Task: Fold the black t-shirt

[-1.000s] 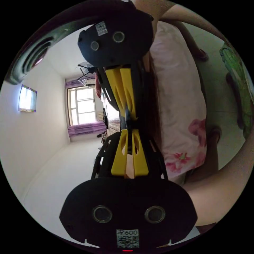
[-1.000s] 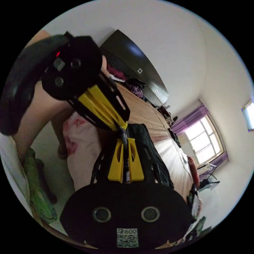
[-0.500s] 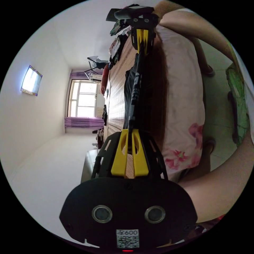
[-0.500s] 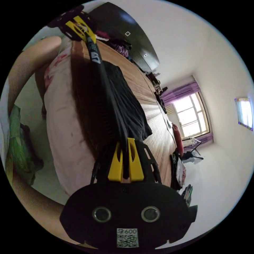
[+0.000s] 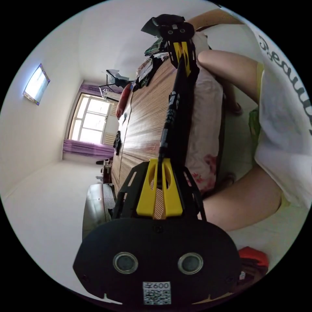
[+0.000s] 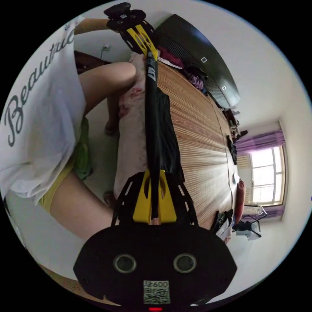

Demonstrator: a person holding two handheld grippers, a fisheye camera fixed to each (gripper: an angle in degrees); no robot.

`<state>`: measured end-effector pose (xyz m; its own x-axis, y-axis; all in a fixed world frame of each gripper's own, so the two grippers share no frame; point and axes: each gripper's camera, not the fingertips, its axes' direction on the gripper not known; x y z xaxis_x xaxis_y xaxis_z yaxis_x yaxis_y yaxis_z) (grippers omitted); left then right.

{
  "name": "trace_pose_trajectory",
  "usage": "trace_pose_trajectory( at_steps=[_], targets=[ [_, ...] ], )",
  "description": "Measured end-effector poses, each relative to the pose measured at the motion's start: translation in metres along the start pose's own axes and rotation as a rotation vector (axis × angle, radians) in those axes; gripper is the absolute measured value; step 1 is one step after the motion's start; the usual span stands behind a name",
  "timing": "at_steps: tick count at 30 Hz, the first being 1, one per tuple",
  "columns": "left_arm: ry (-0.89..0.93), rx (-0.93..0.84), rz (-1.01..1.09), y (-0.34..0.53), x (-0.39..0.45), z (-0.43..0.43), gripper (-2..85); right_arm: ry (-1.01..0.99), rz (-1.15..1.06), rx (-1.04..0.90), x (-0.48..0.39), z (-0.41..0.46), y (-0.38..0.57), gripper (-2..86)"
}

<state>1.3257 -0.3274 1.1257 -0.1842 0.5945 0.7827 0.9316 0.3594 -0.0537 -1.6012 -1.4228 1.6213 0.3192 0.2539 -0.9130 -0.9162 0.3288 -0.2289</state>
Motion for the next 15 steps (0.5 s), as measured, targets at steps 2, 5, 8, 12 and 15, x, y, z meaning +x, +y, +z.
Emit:
trace_pose_trajectory(
  at_steps=[2,5,8,12,15],
  targets=[
    [0.007,0.020,0.007,-0.016,0.010,-0.011,2.8,-0.054,-0.058,-0.006,0.003,-0.020,-0.020,-0.8],
    [-0.075,0.017,0.085,-0.051,0.002,0.014,2.8,-0.023,-0.105,-0.068,0.043,-0.021,-0.052,-0.8],
    [-0.132,-0.034,0.075,-0.094,-0.046,0.049,2.9,0.103,-0.061,-0.154,0.119,-0.030,-0.096,-0.8],
    [-0.370,-0.006,-0.037,-0.134,-0.106,0.045,2.8,0.450,0.126,-0.115,0.194,-0.087,-0.145,-0.8],
    [-0.502,0.069,-0.192,-0.149,-0.118,0.014,2.8,0.556,0.270,-0.006,0.211,-0.153,-0.182,-0.8]
  ],
)
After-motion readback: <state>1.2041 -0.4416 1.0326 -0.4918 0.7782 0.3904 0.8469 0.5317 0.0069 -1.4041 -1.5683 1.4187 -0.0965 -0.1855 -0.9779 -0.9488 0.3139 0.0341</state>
